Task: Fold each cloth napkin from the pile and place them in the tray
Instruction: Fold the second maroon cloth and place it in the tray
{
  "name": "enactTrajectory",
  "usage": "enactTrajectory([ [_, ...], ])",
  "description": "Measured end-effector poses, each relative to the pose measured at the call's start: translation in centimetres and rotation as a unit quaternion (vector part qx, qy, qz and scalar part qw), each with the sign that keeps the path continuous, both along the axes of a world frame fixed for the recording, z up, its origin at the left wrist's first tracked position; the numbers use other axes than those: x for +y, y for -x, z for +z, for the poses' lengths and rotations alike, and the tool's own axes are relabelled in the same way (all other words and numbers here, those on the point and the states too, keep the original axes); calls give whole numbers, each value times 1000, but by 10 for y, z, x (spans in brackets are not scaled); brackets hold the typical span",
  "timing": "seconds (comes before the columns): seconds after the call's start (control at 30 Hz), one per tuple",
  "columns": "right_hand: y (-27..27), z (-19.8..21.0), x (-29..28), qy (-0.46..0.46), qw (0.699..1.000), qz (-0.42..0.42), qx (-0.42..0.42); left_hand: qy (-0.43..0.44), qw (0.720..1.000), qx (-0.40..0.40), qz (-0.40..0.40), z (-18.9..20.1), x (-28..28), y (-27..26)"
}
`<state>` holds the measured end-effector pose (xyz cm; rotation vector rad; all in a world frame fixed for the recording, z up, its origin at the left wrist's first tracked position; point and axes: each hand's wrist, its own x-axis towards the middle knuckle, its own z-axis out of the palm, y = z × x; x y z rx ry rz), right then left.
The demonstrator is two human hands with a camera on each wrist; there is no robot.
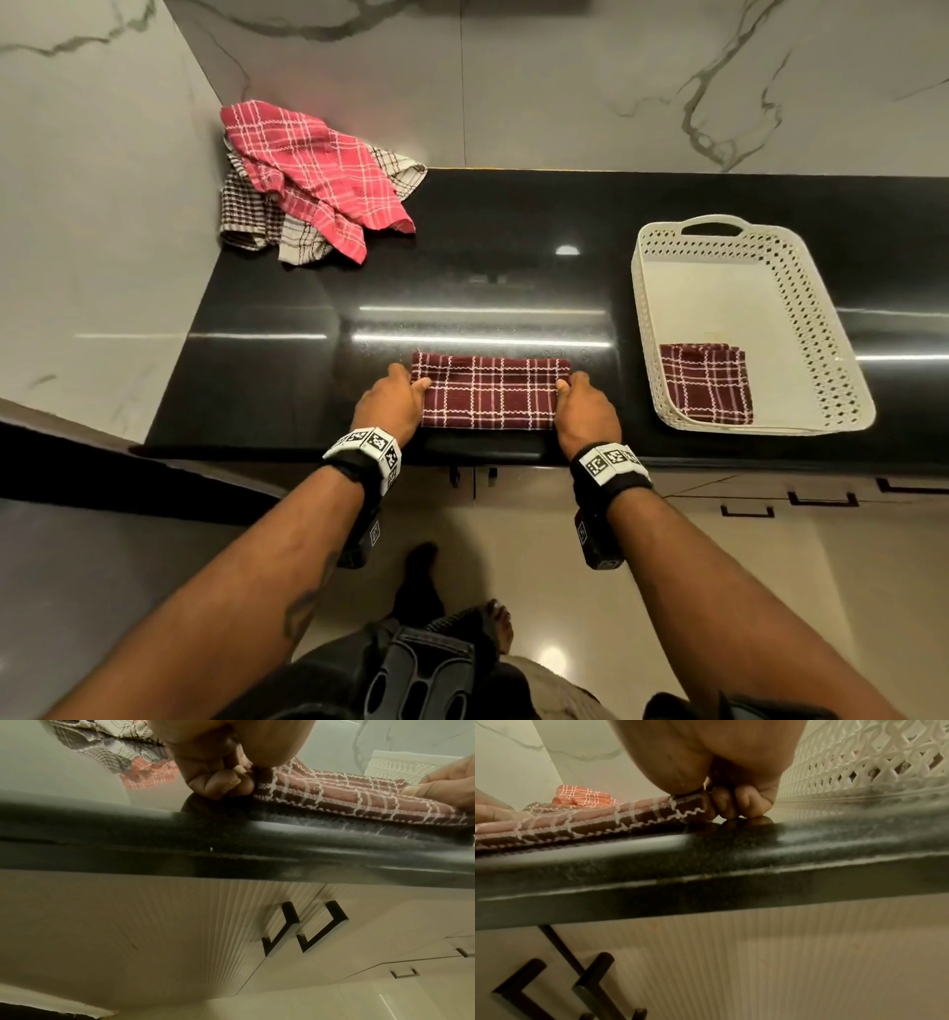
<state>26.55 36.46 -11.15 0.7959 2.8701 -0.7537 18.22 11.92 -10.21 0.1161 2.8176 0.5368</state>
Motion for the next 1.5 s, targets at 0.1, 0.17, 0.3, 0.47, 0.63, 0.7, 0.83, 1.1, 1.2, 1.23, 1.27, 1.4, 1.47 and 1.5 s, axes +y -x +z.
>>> enactTrajectory([
  [0.1, 2, 3, -1, 3, 1000, -24, -6, -11, 1000, -9, 24, 4, 3, -2],
  [0.17, -1, 7, -5, 18, 998, -55, 23, -33, 998, 27, 43, 9, 2, -6],
  [0.3, -13, 17, -31, -101, 985, 86, 108, -7, 957, 234, -169, 10, 13, -23],
  [0.47, -1, -1, -44, -78, 944, 310, -81, 141, 931, 152, -299, -20, 13, -14],
  [0.63, -6, -4, -3, -92, 948, 267, -147, 168, 931, 127, -297, -25, -2, -6],
  [0.7, -7, -2, 8, -97, 947, 247, -179, 179, 933, 107, -292, -22, 2, -6],
  [0.83, 0, 12, 8, -107, 960, 212, -149, 164, 941, 110, -275, -5, 14, -18],
  [1.1, -19, 16, -9, -127, 948, 274, -100, 123, 918, 120, -356, -1, 17, -41],
  [1.2, -49, 21, -39, -163, 945, 279, -55, 126, 930, 104, -328, 7, 1, -41],
  [1.23, -56, 23, -47, -159, 945, 285, -41, 133, 928, 97, -334, 8, -3, -42],
  [1.27, -59, 24, -52, -143, 946, 289, -23, 137, 924, 92, -344, 8, -7, -45],
  [1.4, -43, 22, -47, -71, 919, 387, 15, 136, 903, 104, -394, -9, -23, -65],
  [1.47, -30, 12, -36, -83, 886, 453, -47, 143, 901, 122, -392, -22, -27, -72],
  [1.5, -25, 6, -30, -100, 873, 472, -68, 143, 901, 142, -383, -28, -27, -73],
])
